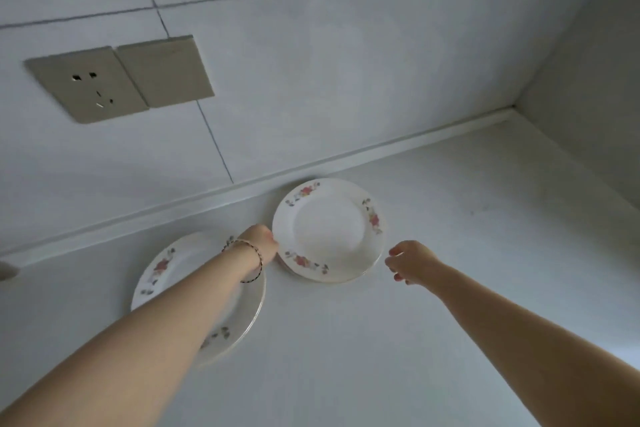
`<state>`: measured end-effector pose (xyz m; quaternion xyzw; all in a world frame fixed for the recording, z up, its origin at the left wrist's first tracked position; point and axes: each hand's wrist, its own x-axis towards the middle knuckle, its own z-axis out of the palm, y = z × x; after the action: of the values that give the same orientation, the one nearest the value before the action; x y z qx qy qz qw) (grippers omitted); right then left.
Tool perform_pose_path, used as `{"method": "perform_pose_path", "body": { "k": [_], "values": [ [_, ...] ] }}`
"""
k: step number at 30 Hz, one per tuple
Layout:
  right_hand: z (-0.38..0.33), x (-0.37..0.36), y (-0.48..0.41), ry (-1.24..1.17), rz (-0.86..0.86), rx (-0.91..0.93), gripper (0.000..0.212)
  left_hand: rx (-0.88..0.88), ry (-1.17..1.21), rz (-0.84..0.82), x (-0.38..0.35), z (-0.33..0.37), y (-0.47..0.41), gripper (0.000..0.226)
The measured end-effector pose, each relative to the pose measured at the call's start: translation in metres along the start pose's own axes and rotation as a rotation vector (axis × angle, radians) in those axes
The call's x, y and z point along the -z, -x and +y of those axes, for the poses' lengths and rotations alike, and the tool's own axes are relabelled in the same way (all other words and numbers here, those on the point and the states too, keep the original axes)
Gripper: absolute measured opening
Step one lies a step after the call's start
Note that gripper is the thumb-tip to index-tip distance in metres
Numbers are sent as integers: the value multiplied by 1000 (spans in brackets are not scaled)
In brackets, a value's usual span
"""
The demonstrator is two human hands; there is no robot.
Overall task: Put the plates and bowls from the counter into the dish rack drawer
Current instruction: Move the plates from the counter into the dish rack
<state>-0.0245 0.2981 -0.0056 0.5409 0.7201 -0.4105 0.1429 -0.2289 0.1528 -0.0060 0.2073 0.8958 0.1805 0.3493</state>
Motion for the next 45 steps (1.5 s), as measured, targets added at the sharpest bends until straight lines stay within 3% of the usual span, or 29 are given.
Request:
{"method": "perform_pose_path", "body": {
  "k": [3, 5, 7, 13, 15, 25, 31, 40, 45],
  "values": [
    [-6, -5, -43, -114, 11, -98, 21, 71, 2, -1, 2, 8, -42, 2],
    [-10, -12, -66, -232, 18, -132, 18, 101, -3, -19, -5, 11, -71, 34],
    [-13, -19, -83, -356, 47, -147, 16, 125, 26, -5, -15, 14, -89, 42],
    [-2, -32, -87, -435, 125, -142, 14, 120, 76, 56, -34, 6, -101, 32],
    [7, -31, -76, -427, 146, -141, 24, 98, 92, 65, -37, 3, -87, 27],
    [69, -12, 43, -334, 176, 71, 20, 87, 429, 96, -68, -29, 77, 32],
    [105, -22, 133, -196, 171, 233, 31, 103, 630, 263, -97, -70, 208, 39],
    [146, -107, 266, -40, -28, 397, 20, 260, 755, 441, -140, -189, 394, 37],
    [149, -190, 323, 19, -148, 435, 26, 357, 790, 497, -148, -278, 461, 32]
  ]
}}
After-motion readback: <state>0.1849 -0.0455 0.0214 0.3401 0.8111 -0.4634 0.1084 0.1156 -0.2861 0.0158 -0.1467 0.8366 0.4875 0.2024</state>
